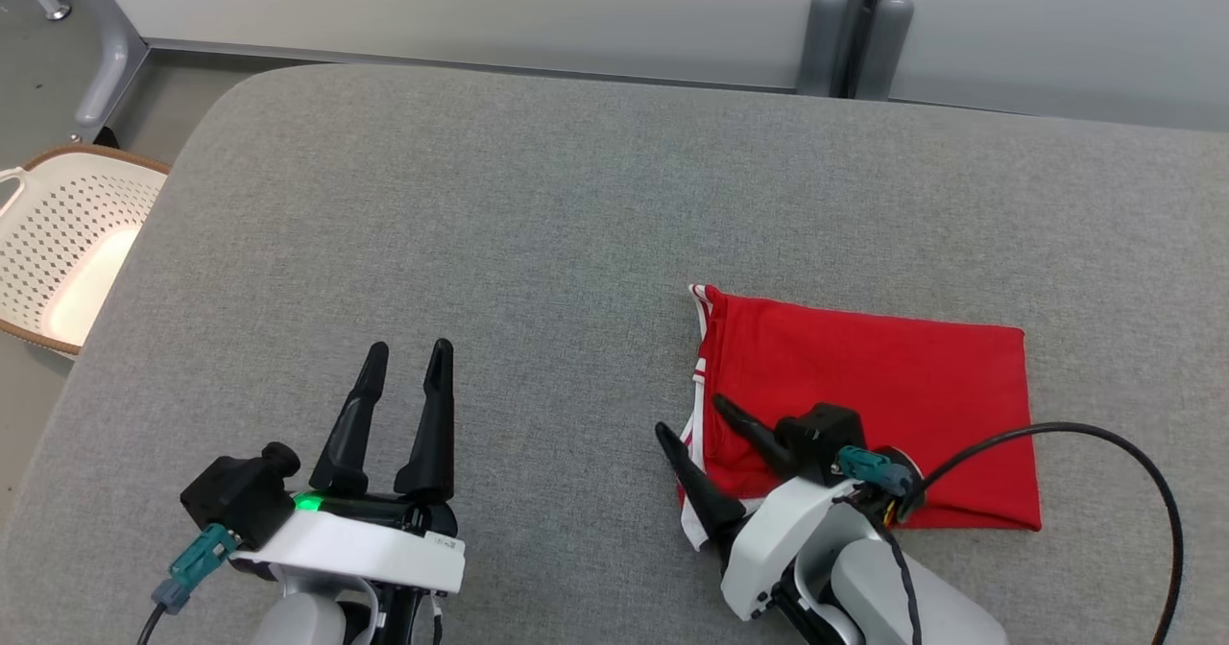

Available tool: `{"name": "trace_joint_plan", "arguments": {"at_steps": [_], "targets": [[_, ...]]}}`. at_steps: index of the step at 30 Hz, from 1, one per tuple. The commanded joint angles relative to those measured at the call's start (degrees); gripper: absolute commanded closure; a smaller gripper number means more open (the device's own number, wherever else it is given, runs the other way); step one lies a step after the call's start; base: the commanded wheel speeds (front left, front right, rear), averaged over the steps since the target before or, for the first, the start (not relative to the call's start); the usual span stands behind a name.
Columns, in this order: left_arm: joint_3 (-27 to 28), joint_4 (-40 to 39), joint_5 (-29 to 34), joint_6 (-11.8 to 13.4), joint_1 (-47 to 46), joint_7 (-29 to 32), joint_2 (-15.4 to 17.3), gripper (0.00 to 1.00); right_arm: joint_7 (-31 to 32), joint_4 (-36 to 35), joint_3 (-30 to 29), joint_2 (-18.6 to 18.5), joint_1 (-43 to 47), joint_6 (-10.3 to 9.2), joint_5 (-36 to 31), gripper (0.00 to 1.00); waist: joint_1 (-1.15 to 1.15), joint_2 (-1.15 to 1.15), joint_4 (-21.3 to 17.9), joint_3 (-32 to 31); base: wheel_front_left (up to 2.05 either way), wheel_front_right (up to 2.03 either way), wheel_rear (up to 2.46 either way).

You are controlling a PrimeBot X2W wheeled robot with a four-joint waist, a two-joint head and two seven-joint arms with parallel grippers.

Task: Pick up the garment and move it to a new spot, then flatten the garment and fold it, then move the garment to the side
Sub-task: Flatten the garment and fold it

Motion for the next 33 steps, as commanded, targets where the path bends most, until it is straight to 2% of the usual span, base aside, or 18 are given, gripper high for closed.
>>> {"name": "trace_joint_plan", "arguments": {"at_steps": [1, 8, 12, 14, 18, 19, 25, 33], "targets": [[0.0, 0.1, -0.5, -0.1, -0.6, -0.1, 0.3, 0.0, 0.0, -0.1, 0.8, -0.2, 0.0, 0.0, 1.3, 0.0, 0.0, 0.0, 0.0, 0.0, 0.0, 0.0, 0.0], [0.1, 0.2, -0.4, -0.1, -0.7, -0.1, 0.2, 0.0, 0.6, -0.8, 6.5, -0.1, -1.8, 0.0, 7.3, 0.0, 0.0, 0.0, -0.8, 0.1, 0.0, 0.0, 0.0], [0.7, 0.0, 0.1, -0.1, -0.7, -0.1, 0.2, 0.0, -1.5, -0.5, 4.6, -0.2, -4.1, 0.0, 8.6, 0.0, 0.0, 0.0, -2.0, -0.1, 0.0, 0.0, 0.0], [1.0, -0.3, 0.2, -0.1, -0.8, -0.1, 0.2, 0.0, -2.3, 0.0, 2.3, -0.4, -5.4, 0.0, 7.5, 0.0, 0.0, 0.0, -2.7, -0.4, 0.0, 0.0, 0.0], [1.1, -1.2, 0.6, -0.1, -1.1, -0.1, 0.2, 0.0, -3.2, -0.9, -4.0, -3.4, -6.4, 0.01, 2.8, 0.0, 0.0, 0.0, -4.0, -1.1, 0.0, 0.0, 0.0], [1.1, -1.2, 0.6, -0.1, -1.1, -0.1, 0.2, 0.0, -3.2, -0.9, -4.0, -3.4, -6.4, 0.01, 2.8, 0.0, 0.0, 0.0, -4.0, -1.1, 0.0, 0.0, 0.0], [0.6, -3.0, 0.8, -0.1, -1.4, -0.1, 0.2, 0.0, -3.1, -8.8, -16.6, -7.8, -1.1, 0.0, -6.1, 0.0, 0.0, 0.0, -5.9, -2.4, 0.0, 0.0, 0.0], [-0.1, -4.6, 1.9, -0.1, -0.4, -0.1, 0.2, 0.0, -3.1, -21.5, -29.8, -9.2, 10.0, 0.0, -16.1, 0.0, 0.0, 0.0, -7.6, -3.2, 0.0, 0.0, 0.0]]}}
